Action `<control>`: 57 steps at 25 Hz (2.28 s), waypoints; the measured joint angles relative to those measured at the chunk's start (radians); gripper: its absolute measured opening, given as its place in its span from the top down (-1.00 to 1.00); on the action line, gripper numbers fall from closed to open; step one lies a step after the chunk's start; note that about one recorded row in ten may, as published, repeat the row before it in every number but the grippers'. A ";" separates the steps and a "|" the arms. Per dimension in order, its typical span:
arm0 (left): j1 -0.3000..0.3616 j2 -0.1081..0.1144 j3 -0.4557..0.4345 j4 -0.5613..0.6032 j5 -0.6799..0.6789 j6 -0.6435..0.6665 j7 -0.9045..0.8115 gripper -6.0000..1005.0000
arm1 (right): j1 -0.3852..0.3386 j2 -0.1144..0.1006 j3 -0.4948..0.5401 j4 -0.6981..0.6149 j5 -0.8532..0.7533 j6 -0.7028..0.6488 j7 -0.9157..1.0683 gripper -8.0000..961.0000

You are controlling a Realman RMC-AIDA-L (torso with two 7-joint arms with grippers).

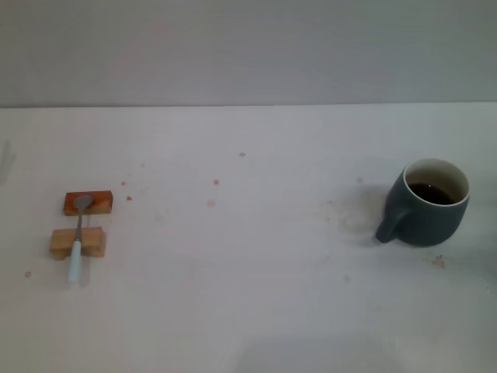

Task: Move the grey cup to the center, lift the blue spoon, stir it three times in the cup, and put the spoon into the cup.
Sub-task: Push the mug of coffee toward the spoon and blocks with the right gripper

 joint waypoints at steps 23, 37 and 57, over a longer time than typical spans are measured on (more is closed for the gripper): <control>-0.008 -0.006 -0.013 0.026 -0.004 -0.008 0.000 -0.68 | -0.022 0.002 -0.197 0.001 0.003 -0.040 -0.006 0.88; -0.007 -0.006 -0.013 0.019 -0.044 -0.009 -0.003 -0.68 | -0.042 0.002 -0.365 0.045 0.003 -0.030 0.094 0.88; -0.026 -0.007 -0.009 0.015 -0.049 -0.012 -0.005 -0.68 | -0.103 0.001 -0.606 0.140 0.118 0.031 0.100 0.88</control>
